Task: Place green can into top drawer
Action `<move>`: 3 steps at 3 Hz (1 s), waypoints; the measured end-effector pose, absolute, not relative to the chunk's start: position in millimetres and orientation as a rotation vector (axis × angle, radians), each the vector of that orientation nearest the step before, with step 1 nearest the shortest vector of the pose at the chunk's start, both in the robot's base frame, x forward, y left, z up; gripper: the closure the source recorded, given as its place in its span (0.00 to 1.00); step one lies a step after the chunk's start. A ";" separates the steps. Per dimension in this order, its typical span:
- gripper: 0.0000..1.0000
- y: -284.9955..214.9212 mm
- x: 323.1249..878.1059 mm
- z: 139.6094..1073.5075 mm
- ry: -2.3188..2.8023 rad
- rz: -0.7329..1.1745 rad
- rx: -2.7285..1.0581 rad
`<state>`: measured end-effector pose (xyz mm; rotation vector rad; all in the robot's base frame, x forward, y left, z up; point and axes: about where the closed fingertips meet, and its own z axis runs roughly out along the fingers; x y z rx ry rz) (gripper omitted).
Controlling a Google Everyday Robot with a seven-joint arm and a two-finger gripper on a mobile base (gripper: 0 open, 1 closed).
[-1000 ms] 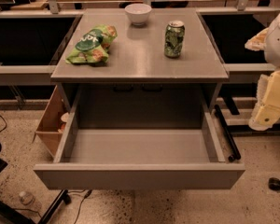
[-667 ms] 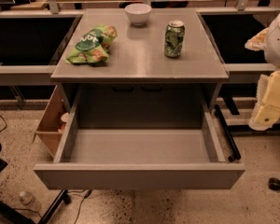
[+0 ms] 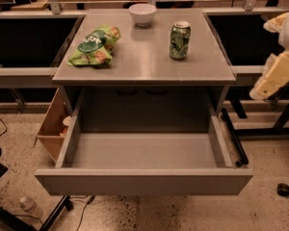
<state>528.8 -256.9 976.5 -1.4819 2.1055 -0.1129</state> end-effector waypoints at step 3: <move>0.00 -280.3 645.4 972.6 1.906 0.107 -1.003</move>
Offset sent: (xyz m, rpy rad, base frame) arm 0.1716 -0.0433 0.0071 0.6645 -0.3609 -0.2347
